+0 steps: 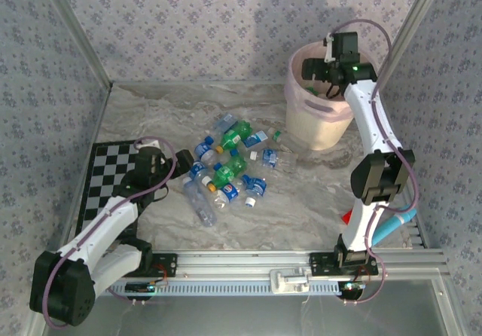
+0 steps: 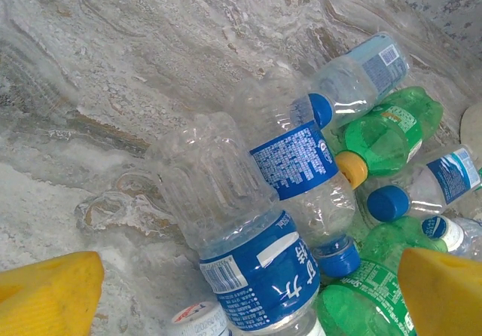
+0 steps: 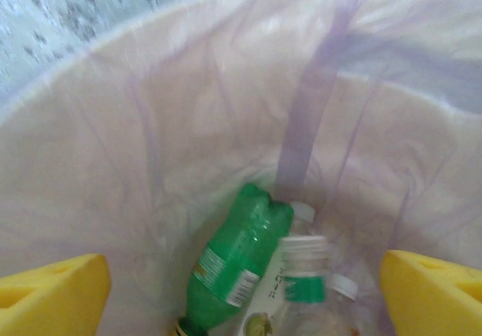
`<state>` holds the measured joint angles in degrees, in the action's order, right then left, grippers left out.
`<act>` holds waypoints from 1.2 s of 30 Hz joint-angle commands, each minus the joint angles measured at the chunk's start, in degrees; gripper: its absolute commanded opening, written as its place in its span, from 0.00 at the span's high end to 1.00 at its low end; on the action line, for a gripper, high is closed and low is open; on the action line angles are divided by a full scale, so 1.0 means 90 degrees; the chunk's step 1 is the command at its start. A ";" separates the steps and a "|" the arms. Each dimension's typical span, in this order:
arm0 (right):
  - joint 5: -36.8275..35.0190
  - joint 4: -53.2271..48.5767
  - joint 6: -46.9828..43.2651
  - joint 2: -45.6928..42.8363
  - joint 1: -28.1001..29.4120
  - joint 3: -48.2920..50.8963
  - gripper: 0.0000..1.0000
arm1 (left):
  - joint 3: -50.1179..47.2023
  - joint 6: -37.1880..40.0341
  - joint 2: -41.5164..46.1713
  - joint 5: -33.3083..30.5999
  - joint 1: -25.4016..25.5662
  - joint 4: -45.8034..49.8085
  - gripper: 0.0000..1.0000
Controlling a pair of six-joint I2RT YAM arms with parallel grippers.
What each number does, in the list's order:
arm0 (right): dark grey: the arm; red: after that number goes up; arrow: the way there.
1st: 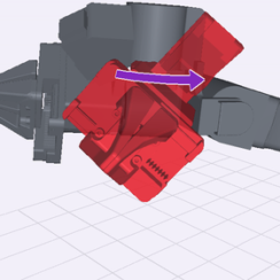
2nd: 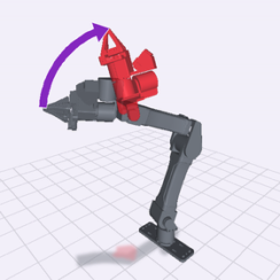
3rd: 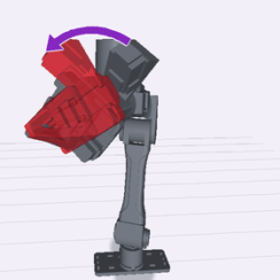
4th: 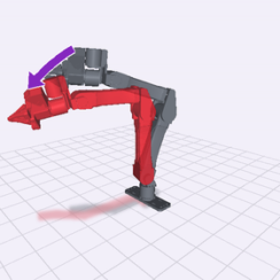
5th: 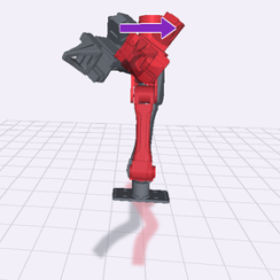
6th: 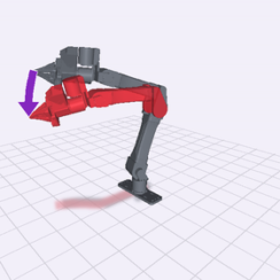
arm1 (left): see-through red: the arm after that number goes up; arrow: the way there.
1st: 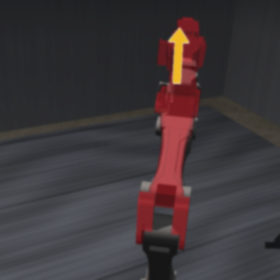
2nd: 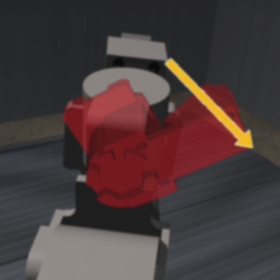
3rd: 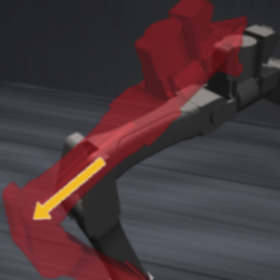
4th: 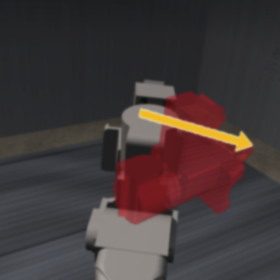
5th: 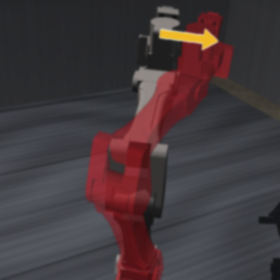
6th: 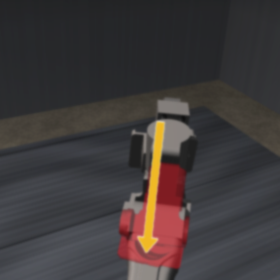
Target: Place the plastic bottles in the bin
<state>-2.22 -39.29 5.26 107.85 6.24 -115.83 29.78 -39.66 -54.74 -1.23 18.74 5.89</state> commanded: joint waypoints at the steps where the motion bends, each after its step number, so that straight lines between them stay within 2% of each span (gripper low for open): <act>1: -0.0059 -0.0051 0.0039 -0.0489 -0.0010 -0.0281 0.00 | 0.0236 0.0101 0.0069 0.0086 -0.0022 0.0049 0.00; 8: 0.0243 0.0938 0.0129 -0.1625 0.0431 0.0979 0.00 | 0.0168 -0.0087 -0.0043 0.0161 0.0059 -0.0171 0.00; 14: 0.0211 0.1919 0.0109 -0.2656 0.1368 0.2629 0.00 | 0.0275 -0.0219 -0.0244 0.0187 0.0406 0.0022 0.00; 19: -0.0046 0.2793 0.0231 -0.3302 0.2349 0.4002 0.00 | 0.0319 -0.0452 -0.0296 0.0176 0.0986 0.0501 0.00; 24: -0.0341 0.3240 0.0448 -0.3404 0.3077 0.4779 0.00 | 0.0288 -0.0567 -0.0018 -0.0074 0.1731 0.1542 0.00; 29: -0.0415 0.3388 0.0578 -0.3175 0.3504 0.5145 0.00 | -0.0032 -0.0912 0.0630 -0.0458 0.2455 0.2409 0.00; 36: -0.0737 0.2958 0.0355 -0.2683 0.3818 0.4803 0.00 | -0.0654 -0.1627 0.1042 -0.0536 0.3282 0.2505 0.00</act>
<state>-6.22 -11.77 8.99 82.48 40.10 -70.06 25.06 -50.78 -45.58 -4.58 46.54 26.11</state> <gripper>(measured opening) 0.999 0.999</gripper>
